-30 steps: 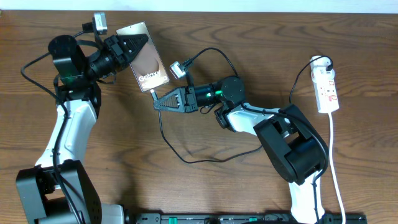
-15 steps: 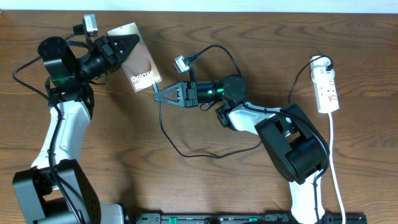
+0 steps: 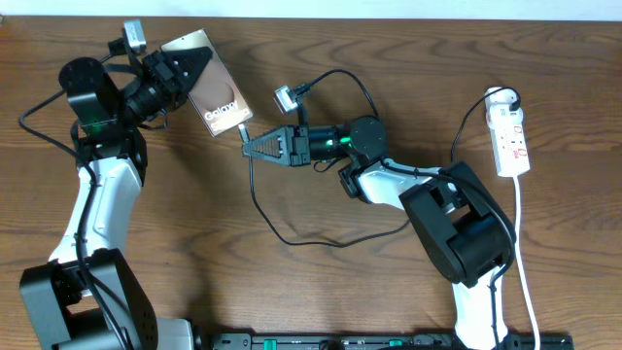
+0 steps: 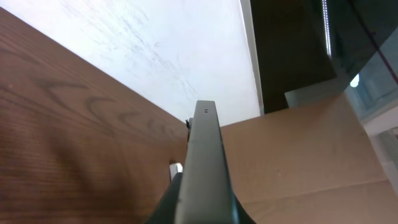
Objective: Plug charger to phone and switch on socket
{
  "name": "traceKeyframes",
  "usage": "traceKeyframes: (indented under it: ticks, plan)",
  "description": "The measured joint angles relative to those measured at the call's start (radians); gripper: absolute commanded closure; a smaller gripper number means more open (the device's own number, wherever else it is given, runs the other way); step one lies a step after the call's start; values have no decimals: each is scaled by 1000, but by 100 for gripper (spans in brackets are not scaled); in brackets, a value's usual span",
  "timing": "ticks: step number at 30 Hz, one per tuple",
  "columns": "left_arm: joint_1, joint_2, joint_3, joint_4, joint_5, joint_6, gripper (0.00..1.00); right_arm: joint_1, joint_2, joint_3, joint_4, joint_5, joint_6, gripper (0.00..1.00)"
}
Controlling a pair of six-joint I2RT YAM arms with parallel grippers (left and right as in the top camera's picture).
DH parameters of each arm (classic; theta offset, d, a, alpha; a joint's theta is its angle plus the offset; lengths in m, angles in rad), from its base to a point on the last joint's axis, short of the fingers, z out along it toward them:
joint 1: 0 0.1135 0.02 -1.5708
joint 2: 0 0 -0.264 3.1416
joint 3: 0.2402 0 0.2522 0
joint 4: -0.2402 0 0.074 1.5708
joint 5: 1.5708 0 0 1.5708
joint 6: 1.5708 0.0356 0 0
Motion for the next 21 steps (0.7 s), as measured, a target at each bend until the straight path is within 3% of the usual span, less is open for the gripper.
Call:
traceKeyframes:
  ticks: [21]
  plan:
    - [0, 0, 0, 0, -9, -46, 92, 6, 0, 0, -1, -1, 0, 99]
